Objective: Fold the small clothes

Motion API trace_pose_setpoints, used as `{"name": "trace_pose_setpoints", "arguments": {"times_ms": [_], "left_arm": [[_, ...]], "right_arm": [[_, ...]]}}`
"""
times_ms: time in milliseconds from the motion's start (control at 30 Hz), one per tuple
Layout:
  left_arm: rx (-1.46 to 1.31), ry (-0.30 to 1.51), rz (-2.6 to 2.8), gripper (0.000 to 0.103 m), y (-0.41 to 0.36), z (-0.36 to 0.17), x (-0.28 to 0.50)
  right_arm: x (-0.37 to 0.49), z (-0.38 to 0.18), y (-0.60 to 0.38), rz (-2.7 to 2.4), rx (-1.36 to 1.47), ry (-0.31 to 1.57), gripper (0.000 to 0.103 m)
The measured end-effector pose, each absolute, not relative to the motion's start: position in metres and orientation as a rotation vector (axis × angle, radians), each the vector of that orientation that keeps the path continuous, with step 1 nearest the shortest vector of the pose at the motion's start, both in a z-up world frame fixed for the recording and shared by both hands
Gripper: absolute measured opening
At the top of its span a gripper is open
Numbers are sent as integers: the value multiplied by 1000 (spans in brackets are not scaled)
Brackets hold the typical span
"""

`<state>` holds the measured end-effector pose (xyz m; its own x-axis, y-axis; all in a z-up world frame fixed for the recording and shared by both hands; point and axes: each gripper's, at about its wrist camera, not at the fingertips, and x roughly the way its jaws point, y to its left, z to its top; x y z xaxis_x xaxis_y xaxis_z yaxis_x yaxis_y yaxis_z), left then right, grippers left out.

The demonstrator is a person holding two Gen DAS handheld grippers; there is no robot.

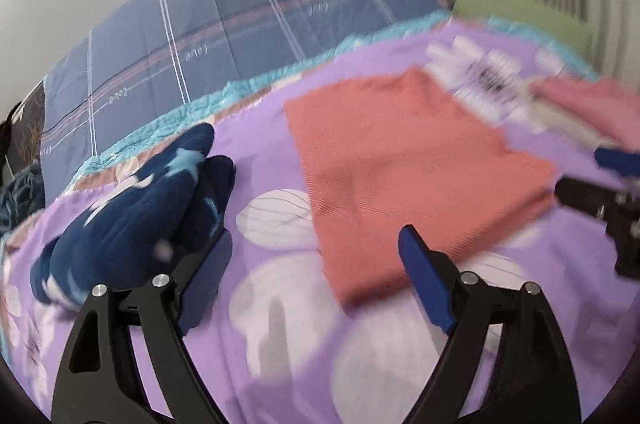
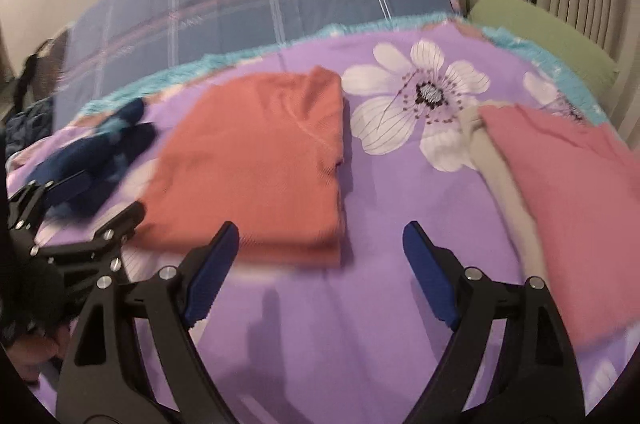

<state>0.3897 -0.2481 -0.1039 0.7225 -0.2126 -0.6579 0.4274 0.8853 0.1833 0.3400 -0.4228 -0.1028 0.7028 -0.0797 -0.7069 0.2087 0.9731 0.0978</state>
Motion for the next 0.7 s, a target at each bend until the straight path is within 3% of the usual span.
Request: {"name": "trace_pose_setpoints", "arguments": {"times_ms": [67, 167, 700], "left_arm": [[303, 626, -381, 98, -238, -87, 354], [259, 560, -411, 102, -222, -64, 294], [163, 384, -427, 102, -158, 20, 82]], "right_arm": [[302, -88, -413, -147, 147, 730, 86], [246, -68, -400, -141, 103, 651, 91], [10, 11, -345, -227, 105, 422, 100]]}}
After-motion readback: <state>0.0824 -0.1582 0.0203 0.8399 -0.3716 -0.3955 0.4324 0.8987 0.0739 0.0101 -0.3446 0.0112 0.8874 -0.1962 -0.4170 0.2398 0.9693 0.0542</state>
